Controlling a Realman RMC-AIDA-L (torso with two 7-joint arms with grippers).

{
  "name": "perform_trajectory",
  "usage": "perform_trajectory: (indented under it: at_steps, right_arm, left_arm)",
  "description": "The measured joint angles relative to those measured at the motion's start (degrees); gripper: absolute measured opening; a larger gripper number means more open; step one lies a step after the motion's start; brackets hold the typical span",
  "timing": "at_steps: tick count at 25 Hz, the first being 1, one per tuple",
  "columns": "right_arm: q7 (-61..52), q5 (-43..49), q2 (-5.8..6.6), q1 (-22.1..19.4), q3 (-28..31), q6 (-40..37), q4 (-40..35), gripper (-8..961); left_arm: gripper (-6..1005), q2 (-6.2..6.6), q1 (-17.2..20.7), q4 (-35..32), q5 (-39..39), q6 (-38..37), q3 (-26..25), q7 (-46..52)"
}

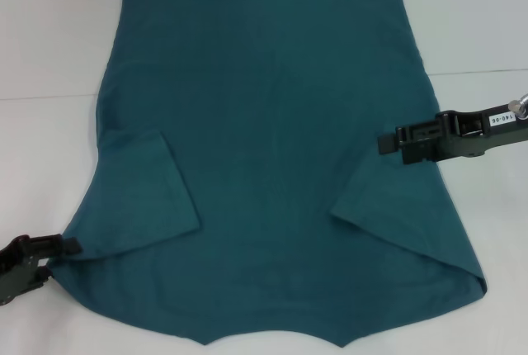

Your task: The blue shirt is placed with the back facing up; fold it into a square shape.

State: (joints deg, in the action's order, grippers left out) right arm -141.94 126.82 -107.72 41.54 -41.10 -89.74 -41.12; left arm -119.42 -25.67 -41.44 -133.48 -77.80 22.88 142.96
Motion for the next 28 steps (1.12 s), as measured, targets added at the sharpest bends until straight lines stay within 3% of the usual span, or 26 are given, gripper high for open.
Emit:
perform_trajectory:
  at_steps: [7,12,18,22,28]
  right_arm:
    - [0.9,0.2,0.1,-0.1,0.1,-0.7,0.0,747]
    - [2.2,0.3,0.35,-0.9,0.1,-1.1,0.0,745]
    - [3.4,0.3,1.6,-3.3,0.3,-3.9,0.0,743]
    - [3.3,0.4,3.63,-6.1,2.0,-8.2,-0.2,741]
    - [2.9,3.6,6.68,-10.5,2.6,-12.3,0.1,739]
  left_arm:
    - [455,0.26,-0.1,0.0,-0.1,-0.1,0.0,-0.1]
    - [220,0.38,-0.3,0.1,0.5,-1.0,0.0,-1.3]
    - [2,1.42,-1.8,2.2,5.4,-6.8,-1.7,-7.4]
    - [0,2.43,-3.0,4.9,6.4,-7.4,-3.2,-9.2]
    - [-2,2.45,-3.5,5.6,6.4,-4.8,-3.0,-8.9]
